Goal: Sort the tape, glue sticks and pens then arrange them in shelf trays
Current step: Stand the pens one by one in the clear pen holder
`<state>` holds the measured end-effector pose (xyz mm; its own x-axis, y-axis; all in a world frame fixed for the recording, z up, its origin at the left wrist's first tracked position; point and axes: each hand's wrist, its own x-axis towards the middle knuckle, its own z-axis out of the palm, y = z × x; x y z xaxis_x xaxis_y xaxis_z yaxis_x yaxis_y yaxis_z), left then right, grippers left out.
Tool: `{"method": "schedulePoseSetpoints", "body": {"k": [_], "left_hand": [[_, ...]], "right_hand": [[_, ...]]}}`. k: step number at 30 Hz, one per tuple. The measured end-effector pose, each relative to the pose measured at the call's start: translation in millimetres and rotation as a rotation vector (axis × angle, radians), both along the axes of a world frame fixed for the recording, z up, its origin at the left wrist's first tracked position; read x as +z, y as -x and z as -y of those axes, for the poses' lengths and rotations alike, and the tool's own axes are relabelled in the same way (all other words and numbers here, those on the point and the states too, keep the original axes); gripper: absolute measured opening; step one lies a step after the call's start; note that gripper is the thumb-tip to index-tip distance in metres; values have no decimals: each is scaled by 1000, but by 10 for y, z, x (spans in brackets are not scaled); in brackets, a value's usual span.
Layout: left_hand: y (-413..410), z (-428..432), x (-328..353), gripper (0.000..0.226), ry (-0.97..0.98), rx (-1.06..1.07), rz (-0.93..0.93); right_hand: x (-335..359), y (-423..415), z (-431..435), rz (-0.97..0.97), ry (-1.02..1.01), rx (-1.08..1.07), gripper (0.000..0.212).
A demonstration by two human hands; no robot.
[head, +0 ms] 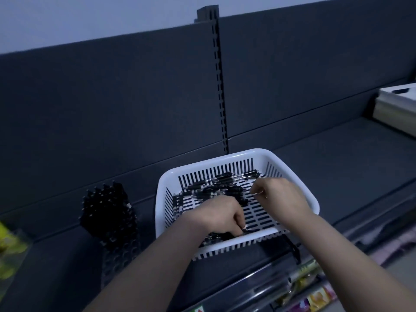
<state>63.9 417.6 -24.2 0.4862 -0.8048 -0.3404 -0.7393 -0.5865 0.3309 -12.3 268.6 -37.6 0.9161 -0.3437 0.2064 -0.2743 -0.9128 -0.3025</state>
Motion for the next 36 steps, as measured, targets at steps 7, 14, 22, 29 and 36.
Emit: {"method": "schedulePoseSetpoints", "body": {"k": [7,14,22,29,36], "left_hand": [[-206,16,-50,15,114,169,219],[-333,-264,131,14,540,520,201],[-268,-581,367,18,854,582,270],[-183,-1183,741,19,1117,745,358],[-122,-2034,758,19,1015,802,471]], "right_hand": [[57,-80,-19,-14,-15,71,18],[10,-272,-170,-348,20,189,26],[62,-322,-282,-268,-160,189,11],[731,-360,-846,327,-500,315,15],[788,-565,-1661,348,-583,487,17]]}}
